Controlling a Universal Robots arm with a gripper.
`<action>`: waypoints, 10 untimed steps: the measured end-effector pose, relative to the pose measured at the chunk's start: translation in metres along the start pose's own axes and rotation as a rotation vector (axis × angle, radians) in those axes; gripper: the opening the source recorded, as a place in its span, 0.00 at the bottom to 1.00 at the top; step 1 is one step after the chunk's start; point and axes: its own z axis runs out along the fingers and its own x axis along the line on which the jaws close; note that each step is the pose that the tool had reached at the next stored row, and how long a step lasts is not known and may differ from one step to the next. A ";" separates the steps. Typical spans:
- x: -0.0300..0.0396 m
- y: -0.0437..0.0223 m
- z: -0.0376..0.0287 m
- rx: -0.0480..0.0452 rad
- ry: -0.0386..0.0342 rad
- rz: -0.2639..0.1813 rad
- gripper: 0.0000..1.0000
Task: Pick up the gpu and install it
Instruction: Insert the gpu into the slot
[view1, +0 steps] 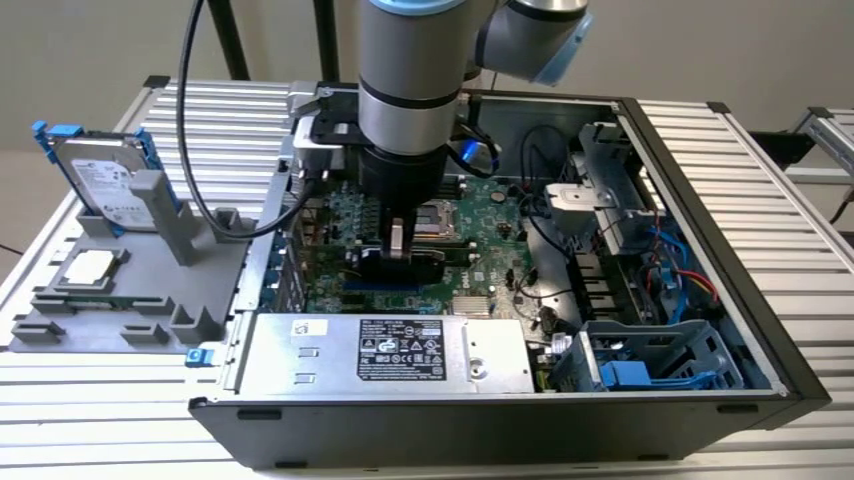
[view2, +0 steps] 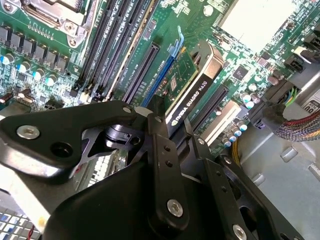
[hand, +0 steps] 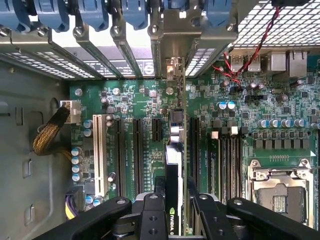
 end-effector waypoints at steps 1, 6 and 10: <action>0.0000 0.0000 0.0000 0.0000 0.0000 0.001 0.00; 0.0000 0.0003 0.0012 0.0000 -0.0002 0.003 0.00; 0.0000 0.0003 0.0022 0.0000 -0.0002 0.003 0.00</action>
